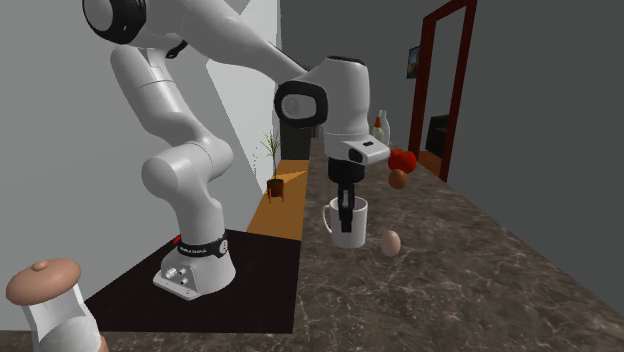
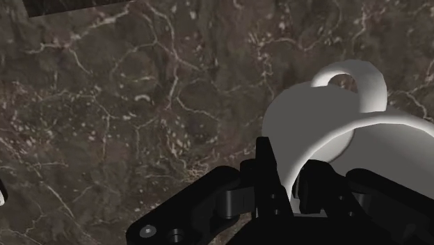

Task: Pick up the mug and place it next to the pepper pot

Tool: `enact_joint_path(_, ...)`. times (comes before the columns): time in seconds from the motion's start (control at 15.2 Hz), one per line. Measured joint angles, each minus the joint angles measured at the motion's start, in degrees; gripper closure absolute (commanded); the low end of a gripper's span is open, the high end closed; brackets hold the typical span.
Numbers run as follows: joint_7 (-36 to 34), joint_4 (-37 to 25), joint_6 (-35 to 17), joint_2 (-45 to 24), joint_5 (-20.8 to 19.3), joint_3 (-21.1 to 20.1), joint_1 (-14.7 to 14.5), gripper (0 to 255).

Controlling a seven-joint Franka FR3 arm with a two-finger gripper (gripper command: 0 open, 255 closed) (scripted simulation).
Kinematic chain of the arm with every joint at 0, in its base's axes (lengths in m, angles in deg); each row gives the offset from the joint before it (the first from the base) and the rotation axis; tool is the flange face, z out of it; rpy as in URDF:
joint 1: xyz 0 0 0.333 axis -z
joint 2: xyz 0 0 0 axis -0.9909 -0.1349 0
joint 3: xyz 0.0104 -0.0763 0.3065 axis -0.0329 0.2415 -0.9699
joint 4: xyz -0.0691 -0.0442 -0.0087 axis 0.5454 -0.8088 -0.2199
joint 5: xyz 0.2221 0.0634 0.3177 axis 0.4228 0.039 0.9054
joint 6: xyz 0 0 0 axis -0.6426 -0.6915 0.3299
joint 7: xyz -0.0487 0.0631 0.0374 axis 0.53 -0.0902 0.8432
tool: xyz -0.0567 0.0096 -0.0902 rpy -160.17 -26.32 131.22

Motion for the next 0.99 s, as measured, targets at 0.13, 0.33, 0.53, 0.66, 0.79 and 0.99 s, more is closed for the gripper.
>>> enact_joint_path(0.13,-0.04,-0.97,1.74,0.76,-0.16,0.06,0.11,255)
enact_joint_path(0.33,-0.3,-2.6,4.44,1.84,-0.29,-0.01,0.15,255)
enact_joint_path(0.53,-0.49,-4.11,7.18,3.08,-0.44,-0.02,0.23,255)
enact_joint_path(0.66,-0.58,-5.23,9.0,3.77,-0.54,0.0,0.29,255)
enact_joint_path(0.79,-0.69,-6.49,10.82,4.34,-0.61,0.0,0.33,255)
enact_joint_path(0.99,-0.88,-8.14,13.34,5.2,-0.7,-0.03,0.35,255)
